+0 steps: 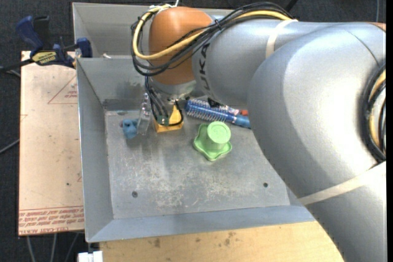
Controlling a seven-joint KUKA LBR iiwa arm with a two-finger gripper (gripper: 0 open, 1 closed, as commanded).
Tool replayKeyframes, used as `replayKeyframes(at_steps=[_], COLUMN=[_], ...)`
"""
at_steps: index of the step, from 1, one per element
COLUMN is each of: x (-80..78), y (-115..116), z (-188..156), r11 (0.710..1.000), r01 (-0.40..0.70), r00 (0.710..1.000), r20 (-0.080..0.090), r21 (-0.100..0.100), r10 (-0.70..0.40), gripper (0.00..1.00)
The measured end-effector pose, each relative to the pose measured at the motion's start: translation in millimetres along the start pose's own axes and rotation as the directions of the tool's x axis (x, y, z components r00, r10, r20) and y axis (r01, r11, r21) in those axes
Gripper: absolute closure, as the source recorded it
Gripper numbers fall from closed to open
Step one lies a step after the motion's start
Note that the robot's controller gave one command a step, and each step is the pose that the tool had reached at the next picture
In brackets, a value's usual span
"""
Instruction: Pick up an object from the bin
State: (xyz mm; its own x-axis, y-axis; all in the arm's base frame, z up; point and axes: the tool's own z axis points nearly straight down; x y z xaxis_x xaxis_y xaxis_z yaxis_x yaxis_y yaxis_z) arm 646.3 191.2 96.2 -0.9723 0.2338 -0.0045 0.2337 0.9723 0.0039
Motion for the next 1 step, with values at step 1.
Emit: replayKeyframes(at_steps=[1], x=[-1.0], y=[0.6], z=[-15.9], r11=[1.000], r01=[0.000], r00=[1.000], r20=[-0.001], r21=[0.000], r10=[0.000], gripper=[1.00])
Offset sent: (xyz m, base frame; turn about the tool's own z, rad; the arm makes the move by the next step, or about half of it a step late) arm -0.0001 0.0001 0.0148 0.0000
